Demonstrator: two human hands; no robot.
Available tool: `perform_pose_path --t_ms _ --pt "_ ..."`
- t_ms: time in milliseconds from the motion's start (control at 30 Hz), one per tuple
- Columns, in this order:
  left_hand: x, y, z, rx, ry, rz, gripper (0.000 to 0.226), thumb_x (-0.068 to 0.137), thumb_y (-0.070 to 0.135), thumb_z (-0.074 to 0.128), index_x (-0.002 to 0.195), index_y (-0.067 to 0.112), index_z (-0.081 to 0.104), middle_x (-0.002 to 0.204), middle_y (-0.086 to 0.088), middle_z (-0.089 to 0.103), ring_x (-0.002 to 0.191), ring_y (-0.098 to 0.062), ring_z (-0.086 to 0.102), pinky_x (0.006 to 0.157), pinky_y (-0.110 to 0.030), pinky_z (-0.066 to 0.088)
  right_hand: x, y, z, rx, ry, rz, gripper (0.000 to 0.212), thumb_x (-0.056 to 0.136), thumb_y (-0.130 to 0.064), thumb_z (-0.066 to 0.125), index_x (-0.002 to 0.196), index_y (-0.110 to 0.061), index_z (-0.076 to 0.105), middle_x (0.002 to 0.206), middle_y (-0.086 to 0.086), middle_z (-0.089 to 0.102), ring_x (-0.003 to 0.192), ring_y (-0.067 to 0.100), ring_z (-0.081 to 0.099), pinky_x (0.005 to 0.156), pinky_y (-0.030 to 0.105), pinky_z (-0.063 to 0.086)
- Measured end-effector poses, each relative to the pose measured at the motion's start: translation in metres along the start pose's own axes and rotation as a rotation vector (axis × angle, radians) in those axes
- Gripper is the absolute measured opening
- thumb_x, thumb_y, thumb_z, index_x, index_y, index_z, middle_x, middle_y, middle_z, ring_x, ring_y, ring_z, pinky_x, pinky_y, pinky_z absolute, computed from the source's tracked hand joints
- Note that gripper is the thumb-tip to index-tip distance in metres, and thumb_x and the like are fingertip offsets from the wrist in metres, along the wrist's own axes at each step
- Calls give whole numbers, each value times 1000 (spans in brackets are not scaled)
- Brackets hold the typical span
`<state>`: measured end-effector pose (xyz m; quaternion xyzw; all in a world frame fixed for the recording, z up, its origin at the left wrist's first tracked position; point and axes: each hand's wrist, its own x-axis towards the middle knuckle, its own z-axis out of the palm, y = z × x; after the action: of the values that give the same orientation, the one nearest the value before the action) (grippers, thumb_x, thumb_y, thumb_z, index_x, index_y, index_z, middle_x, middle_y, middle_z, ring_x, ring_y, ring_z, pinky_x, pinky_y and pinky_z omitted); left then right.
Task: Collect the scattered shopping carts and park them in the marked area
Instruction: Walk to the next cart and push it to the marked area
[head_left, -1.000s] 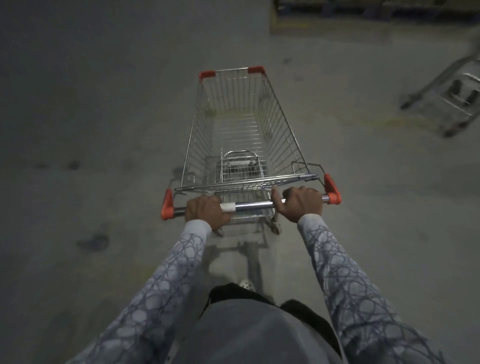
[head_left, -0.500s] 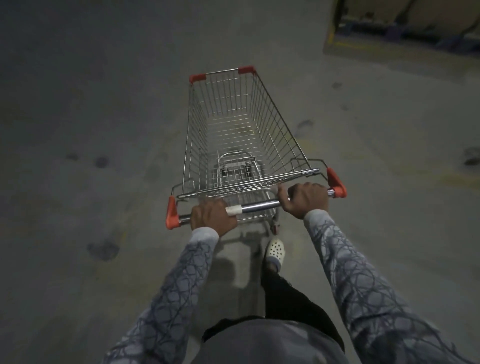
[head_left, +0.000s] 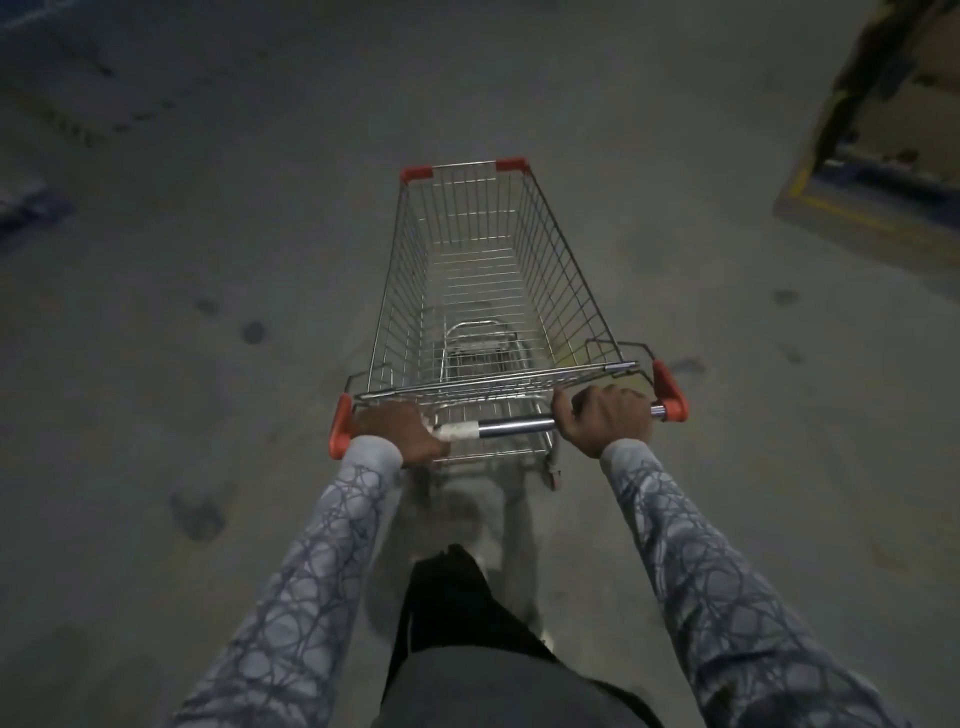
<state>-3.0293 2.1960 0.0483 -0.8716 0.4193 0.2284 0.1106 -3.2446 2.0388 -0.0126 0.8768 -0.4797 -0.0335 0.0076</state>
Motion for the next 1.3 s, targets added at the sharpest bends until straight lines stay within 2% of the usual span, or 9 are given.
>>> perform_pose_path --t_ms 233,367,533,633,733,933,1100,1233,1300 --pt "135 32 -78 -29 -13 -79 44 80 57 59 109 25 67 113 7 67 108 -16 63 104 -37 31 178 6 -1 -25 28 -58 66 93 -61 31 65 -15 70 63 4 63 58 26 59 59 28 33" --pt "221 46 -126 -81 10 -157 51 72 62 61 106 25 70 111 6 69 109 -19 63 111 -42 22 293 9 -9 -40 -13 -80 67 94 -61 28 72 -14 71 69 5 64 65 27 63 61 30 34" --pt "320 61 -180 -87 9 -108 58 76 64 60 119 26 65 124 4 66 117 -20 60 109 -40 30 417 8 -21 0 -99 -34 58 94 -57 29 90 -13 68 92 11 70 84 30 66 70 35 39" --pt "369 64 -205 -85 4 -124 75 75 81 50 127 28 61 132 4 62 124 -23 56 114 -43 23 472 3 -26 4 -128 15 52 92 -52 32 95 -13 66 96 11 70 86 30 66 70 35 38" --pt "423 66 -225 -79 8 -142 71 80 73 52 133 25 56 135 -1 60 124 -25 56 113 -40 28 527 -1 -31 -2 -118 20 50 92 -50 33 95 -13 66 95 10 70 85 29 66 69 35 36" --pt "530 79 -277 -81 110 -182 59 79 71 56 109 23 69 115 3 70 111 -18 64 105 -35 34 657 -5 -36 3 -86 -31 48 93 -49 33 94 -13 66 95 10 70 84 28 66 67 33 36" --pt "609 84 -323 -175 128 -251 74 67 86 47 91 22 75 98 -1 74 98 -24 68 99 -36 41 763 -15 -49 57 -128 -80 48 95 -46 33 101 -11 66 103 14 70 93 32 67 74 36 38" --pt "662 84 -348 -184 129 -315 64 76 74 40 90 21 74 100 0 74 98 -25 66 93 -32 44 834 -24 -50 34 -75 -169 45 96 -46 35 100 -12 64 102 11 70 92 30 67 77 35 41" --pt "683 81 -361 -170 110 -360 63 77 72 38 90 22 74 99 1 73 99 -23 66 99 -35 38 868 -35 -56 8 -92 -202 45 94 -48 37 99 -13 65 101 9 71 91 30 67 76 34 42"
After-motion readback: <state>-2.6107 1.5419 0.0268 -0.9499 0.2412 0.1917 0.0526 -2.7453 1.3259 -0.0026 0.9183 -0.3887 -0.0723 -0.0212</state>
